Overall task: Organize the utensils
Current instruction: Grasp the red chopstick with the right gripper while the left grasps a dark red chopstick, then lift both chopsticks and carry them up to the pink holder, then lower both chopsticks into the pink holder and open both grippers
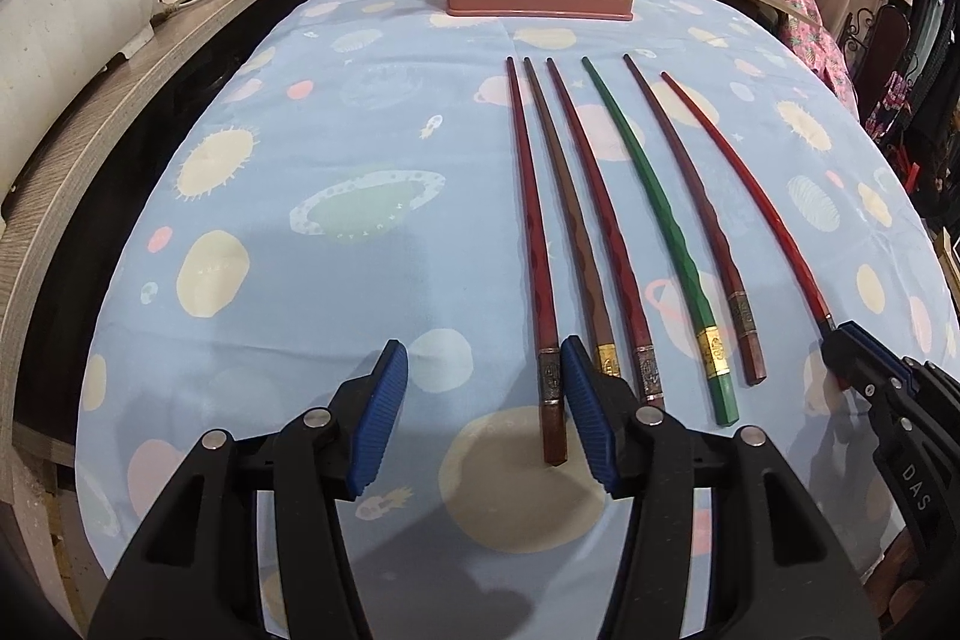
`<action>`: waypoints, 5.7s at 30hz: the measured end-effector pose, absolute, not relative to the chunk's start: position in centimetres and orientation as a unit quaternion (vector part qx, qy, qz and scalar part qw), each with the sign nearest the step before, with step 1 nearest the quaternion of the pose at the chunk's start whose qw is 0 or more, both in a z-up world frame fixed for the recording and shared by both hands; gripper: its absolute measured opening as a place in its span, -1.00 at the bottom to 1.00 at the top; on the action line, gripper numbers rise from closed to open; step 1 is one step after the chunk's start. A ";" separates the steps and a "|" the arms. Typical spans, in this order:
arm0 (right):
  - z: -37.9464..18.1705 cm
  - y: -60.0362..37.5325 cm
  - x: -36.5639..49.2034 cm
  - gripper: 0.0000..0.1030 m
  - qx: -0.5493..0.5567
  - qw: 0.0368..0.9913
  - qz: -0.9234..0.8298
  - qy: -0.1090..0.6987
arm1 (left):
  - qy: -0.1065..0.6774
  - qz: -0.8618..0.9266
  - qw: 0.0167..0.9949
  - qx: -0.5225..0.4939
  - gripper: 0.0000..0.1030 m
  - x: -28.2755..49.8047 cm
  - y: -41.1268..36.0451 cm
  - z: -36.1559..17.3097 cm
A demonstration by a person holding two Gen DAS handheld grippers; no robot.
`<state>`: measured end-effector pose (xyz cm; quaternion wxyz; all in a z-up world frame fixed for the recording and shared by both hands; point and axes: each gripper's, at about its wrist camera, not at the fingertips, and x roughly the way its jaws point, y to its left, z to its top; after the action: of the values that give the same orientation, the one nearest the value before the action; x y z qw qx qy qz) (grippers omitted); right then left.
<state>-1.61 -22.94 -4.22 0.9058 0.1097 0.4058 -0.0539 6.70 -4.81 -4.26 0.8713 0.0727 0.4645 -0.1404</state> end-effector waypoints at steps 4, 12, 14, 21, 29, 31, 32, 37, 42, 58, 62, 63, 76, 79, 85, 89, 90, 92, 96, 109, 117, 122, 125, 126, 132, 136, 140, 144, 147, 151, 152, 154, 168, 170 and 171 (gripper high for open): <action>-4.2 -22.9 -1.6 -0.87 0.109 0.906 -0.054 0.406 | 0.462 -0.142 0.872 0.072 -0.36 6.6 -4.7 -4.2; -4.2 -22.9 -1.7 -0.87 0.111 0.906 -0.054 0.406 | 0.463 -0.147 0.871 0.069 -0.84 6.5 -4.4 -4.1; -4.2 -22.9 -1.7 -0.87 0.111 0.906 -0.055 0.405 | 0.465 -0.148 0.870 0.066 -0.85 6.6 -4.3 -4.0; -4.2 -23.0 -1.7 -0.87 0.114 0.905 -0.053 0.406 | 0.469 -0.148 0.869 0.060 -0.87 6.7 -4.0 -4.0; -3.8 -23.1 -2.1 -0.87 0.119 0.906 -0.051 0.402 | 0.473 -0.144 0.867 0.063 -0.87 6.8 -3.8 -3.9; -3.5 -23.2 -2.1 -0.87 0.120 0.907 -0.051 0.399 | 0.474 -0.144 0.866 0.061 -0.87 6.9 -3.7 -3.8; -3.4 -23.2 -2.1 -0.87 0.120 0.908 -0.050 0.398 | 0.474 -0.144 0.867 0.059 -0.87 6.9 -3.6 -3.7; -2.2 -23.4 -2.2 -0.87 0.121 0.913 -0.050 0.386 | 0.470 -0.146 0.869 0.050 -0.87 6.9 -3.2 -2.9; -0.9 -23.9 -2.1 -0.87 0.131 0.917 -0.048 0.373 | 0.464 -0.148 0.872 0.042 -0.87 7.0 -2.8 -1.7; 5.7 -25.2 -0.7 -0.87 0.126 0.944 -0.050 0.302 | 0.420 -0.154 0.894 0.021 -0.87 8.5 -2.5 4.1; 7.7 -25.6 0.0 -0.87 0.123 0.951 -0.053 0.278 | 0.406 -0.154 0.901 0.014 -0.87 9.4 -2.6 5.8; 8.1 -25.8 0.2 -0.87 0.123 0.953 -0.053 0.273 | 0.402 -0.153 0.903 0.012 -0.87 9.7 -2.6 6.3; 12.3 -27.5 4.2 -0.87 0.131 0.963 -0.057 0.228 | 0.358 -0.149 0.922 -0.005 -0.87 13.7 -3.2 11.2; 13.0 -27.8 5.3 -0.87 0.132 0.964 -0.056 0.224 | 0.351 -0.148 0.924 -0.011 -0.87 14.7 -3.3 12.2; 13.9 -28.6 7.4 -0.87 0.143 0.964 -0.055 0.219 | 0.341 -0.148 0.928 -0.026 -0.87 17.0 -3.6 14.0; 14.8 -28.8 8.6 -0.87 0.145 0.965 -0.052 0.213 | 0.331 -0.153 0.931 -0.031 -0.87 18.2 -3.9 15.3; 15.0 -28.8 8.9 -0.87 0.145 0.965 -0.051 0.212 | 0.329 -0.154 0.931 -0.031 -0.87 18.5 -4.0 15.7; 15.6 -28.9 9.4 -0.87 0.148 0.966 -0.046 0.209 | 0.323 -0.158 0.933 -0.032 -0.87 19.0 -4.2 16.5; 17.2 -29.2 10.5 -0.87 0.152 0.968 -0.039 0.196 | 0.305 -0.165 0.937 -0.034 -0.87 19.7 -4.7 18.5; 24.5 -31.0 15.2 -0.87 0.172 0.977 -0.025 0.122 | 0.238 -0.176 0.953 -0.061 -0.87 23.1 -5.5 26.1; 26.4 -31.7 19.9 -0.87 0.181 0.978 -0.025 0.099 | 0.228 -0.167 0.957 -0.063 -0.87 26.6 -6.3 27.4; 26.5 -31.4 22.6 -0.87 0.179 0.979 -0.022 0.097 | 0.232 -0.165 0.957 -0.058 -0.87 28.3 -7.1 26.3; 25.8 -31.0 24.0 -0.87 0.168 0.980 -0.024 0.107 | 0.243 -0.166 0.954 -0.056 -0.87 29.2 -7.6 25.3; 25.4 -30.9 24.5 -0.87 0.166 0.980 -0.025 0.111 | 0.246 -0.166 0.953 -0.055 -0.87 29.5 -7.8 24.8; 21.5 -31.0 27.0 -0.87 0.168 0.973 -0.031 0.154 | 0.269 -0.164 0.948 -0.046 -0.87 30.8 -8.5 22.3; 19.3 -31.1 28.0 -0.86 0.169 0.969 -0.033 0.177 | 0.283 -0.162 0.944 -0.045 -0.87 31.6 -8.6 20.9; 18.2 -31.0 28.5 -0.84 0.167 0.967 -0.034 0.191 | 0.286 -0.159 0.944 -0.037 -0.86 31.7 -8.9 20.0; 17.9 -31.0 28.3 -0.79 0.166 0.967 -0.037 0.191 | 0.288 -0.157 0.944 -0.034 -0.85 31.7 -9.0 19.7; 18.1 -31.0 28.1 -0.75 0.166 0.967 -0.035 0.190 | 0.286 -0.155 0.945 -0.034 -0.79 31.6 -9.1 19.8; 18.6 -31.0 27.4 -0.59 0.165 0.968 -0.034 0.186 | 0.287 -0.154 0.945 -0.036 -0.76 31.3 -8.9 19.8; 18.8 -31.0 27.2 -0.59 0.165 0.968 -0.034 0.184 | 0.287 -0.153 0.945 -0.036 -0.76 31.2 -8.9 19.8; 18.9 -30.9 26.7 -0.59 0.164 0.969 -0.033 0.182 | 0.288 -0.152 0.945 -0.036 -0.76 30.9 -8.7 19.9; 18.2 -28.8 22.0 -0.59 0.135 0.971 -0.019 0.197 | 0.292 -0.144 0.945 -0.023 -0.76 27.0 -8.0 19.7; 17.8 -28.5 21.0 -0.59 0.130 0.971 -0.016 0.202 | 0.294 -0.142 0.945 -0.022 -0.76 26.3 -7.8 19.5; 17.6 -28.4 20.6 -0.58 0.129 0.970 -0.017 0.204 | 0.296 -0.142 0.944 -0.023 -0.76 25.9 -7.6 19.2</action>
<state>20.61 -28.37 17.64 0.9704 0.1288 0.2038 -0.0166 25.90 -7.58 19.22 0.9442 -0.0227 0.2964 -0.1420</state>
